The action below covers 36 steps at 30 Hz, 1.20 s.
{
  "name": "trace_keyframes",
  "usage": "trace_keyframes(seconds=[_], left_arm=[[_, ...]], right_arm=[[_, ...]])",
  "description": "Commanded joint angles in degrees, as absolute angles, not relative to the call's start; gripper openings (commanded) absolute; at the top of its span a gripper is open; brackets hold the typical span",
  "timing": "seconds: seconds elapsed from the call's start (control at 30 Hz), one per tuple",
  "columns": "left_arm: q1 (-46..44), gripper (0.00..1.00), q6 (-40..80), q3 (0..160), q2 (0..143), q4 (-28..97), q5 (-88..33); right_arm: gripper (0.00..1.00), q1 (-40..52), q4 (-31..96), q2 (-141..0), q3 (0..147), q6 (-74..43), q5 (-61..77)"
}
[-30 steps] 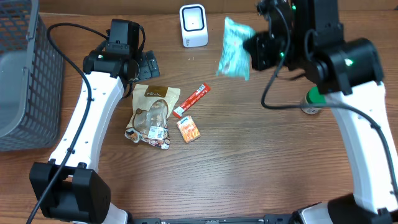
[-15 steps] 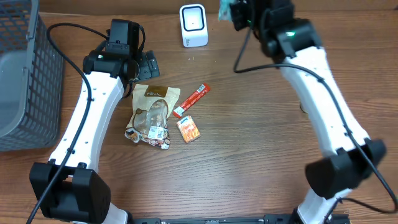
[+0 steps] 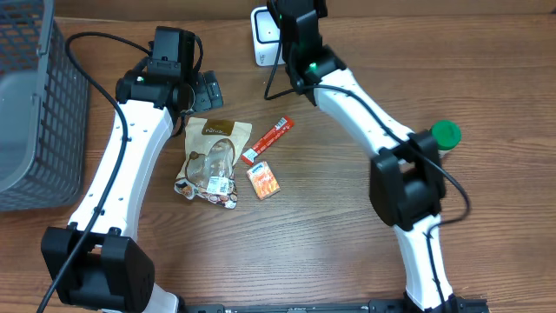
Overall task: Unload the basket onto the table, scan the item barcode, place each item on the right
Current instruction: 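Lift the wipes pack toward the white scanner, then hold the wipes pack barcode over the white scanner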
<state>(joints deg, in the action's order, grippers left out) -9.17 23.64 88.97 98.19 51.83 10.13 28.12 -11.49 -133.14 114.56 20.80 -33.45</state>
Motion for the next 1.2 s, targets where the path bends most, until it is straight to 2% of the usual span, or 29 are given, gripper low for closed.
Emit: trace_keyframes(seconds=[0.0, 0.2, 0.53, 0.83, 1.17], left_arm=[[-9.34, 1.0, 24.01, 89.73, 98.13, 51.83, 10.5], [-9.34, 1.0, 24.01, 89.73, 98.13, 51.83, 10.5], [-9.34, 1.0, 24.01, 89.73, 98.13, 51.83, 10.5], [-9.34, 1.0, 24.01, 89.73, 98.13, 51.83, 10.5], [-9.34, 1.0, 24.01, 89.73, 98.13, 51.83, 10.5]], right_arm=[[0.04, 27.62, -20.47, -137.38, 115.72, 21.28, -37.23], [0.04, 27.57, -23.42, -141.97, 115.72, 20.99, -29.74], [0.04, 27.59, -24.45, -145.86, 115.72, 19.29, -28.18], [0.04, 27.7, -18.04, -145.86, 115.72, 14.7, -26.65], [0.04, 29.21, -12.36, -145.86, 115.72, 14.81, -26.7]])
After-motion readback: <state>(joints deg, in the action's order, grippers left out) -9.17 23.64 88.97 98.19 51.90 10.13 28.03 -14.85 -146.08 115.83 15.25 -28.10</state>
